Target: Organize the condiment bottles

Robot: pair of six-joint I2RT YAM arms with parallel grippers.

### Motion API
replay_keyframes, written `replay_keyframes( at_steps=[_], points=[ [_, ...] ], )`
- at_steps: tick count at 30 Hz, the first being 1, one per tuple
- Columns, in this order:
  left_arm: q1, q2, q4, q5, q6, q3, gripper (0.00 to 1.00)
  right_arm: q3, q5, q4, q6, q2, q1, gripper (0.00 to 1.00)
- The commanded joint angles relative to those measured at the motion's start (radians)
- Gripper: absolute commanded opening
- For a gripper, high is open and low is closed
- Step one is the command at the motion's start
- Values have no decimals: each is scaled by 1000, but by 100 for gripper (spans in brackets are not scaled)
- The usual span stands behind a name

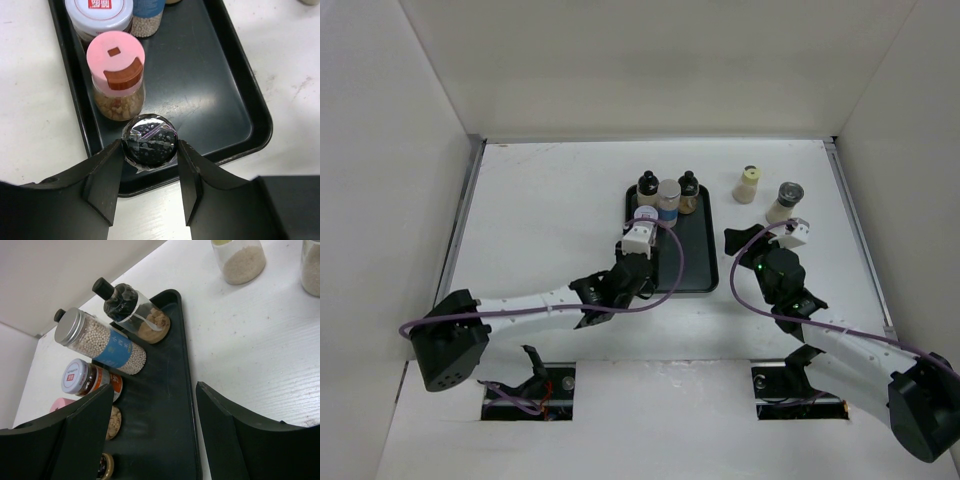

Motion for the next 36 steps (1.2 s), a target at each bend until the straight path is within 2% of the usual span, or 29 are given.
replay_keyframes(
  at_steps=[1, 5, 8, 23, 26, 28, 32, 36],
  points=[
    [-2, -21, 92, -31, 7, -32, 29, 31, 12, 45, -7, 1, -5, 74],
    [2, -19, 167, -42, 7, -96, 31, 34, 12, 47, -8, 7, -4, 74],
    [4, -14, 195, -42, 7, -122, 37, 34, 12, 47, -8, 7, -4, 74],
    [-39, -86, 142, -120, 68, -103, 85, 39, 12, 44, -21, 12, -4, 79],
    [-39, -154, 131, -138, 123, -87, 100, 43, 12, 47, -42, 10, -4, 79],
    [-33, -217, 138, -144, 165, -83, 100, 48, 12, 47, -51, 12, -2, 78],
    [5, -341, 178, -152, 196, -96, 100, 55, 12, 34, -56, 19, 1, 69],
    [99, -441, 278, -175, 171, -181, 100, 83, 12, -2, -62, 19, 1, 40]
  ],
)
